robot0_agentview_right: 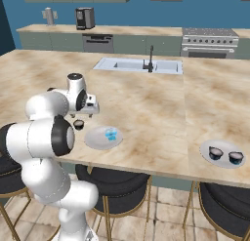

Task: Place two yogurt containers on each plate.

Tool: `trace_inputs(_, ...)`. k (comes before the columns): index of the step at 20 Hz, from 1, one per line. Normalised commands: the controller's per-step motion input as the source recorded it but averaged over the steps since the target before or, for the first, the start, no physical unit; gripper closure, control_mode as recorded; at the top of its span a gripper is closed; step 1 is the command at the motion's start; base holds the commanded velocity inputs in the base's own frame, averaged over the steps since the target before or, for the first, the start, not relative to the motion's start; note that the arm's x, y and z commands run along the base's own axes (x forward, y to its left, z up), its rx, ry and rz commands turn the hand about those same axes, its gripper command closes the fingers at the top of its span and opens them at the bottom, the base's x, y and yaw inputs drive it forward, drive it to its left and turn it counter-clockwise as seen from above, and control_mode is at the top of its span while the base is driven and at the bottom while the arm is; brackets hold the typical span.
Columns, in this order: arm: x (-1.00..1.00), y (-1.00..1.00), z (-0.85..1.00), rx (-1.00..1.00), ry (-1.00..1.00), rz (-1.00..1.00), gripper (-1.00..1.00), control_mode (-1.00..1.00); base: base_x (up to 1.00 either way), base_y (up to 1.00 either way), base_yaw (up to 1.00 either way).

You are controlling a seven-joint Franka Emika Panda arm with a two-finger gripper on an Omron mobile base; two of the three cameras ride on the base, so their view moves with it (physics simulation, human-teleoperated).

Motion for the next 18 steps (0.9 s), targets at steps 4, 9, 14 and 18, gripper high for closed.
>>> trace_inputs(4, 0.00, 0.59, 0.00, 0.00, 0.03, 0.00, -1.00, -1.00, 0.00, 0.00, 0.00)
trace_inputs(9, 0.19, 0.29, -0.23, 0.00, 0.00, 0.00, -1.00, -1.00, 0.00, 0.00, 0.00)
trace_inputs(14, 0.33, 0.18, -0.51, 0.00, 0.00, 0.00, -1.00, -1.00, 0.00, 0.00, 0.00)
trace_inputs(18, 0.30, 0.23, -0.57, 0.00, 0.00, 0.00, -1.00, -1.00, 0.00, 0.00, 0.00)
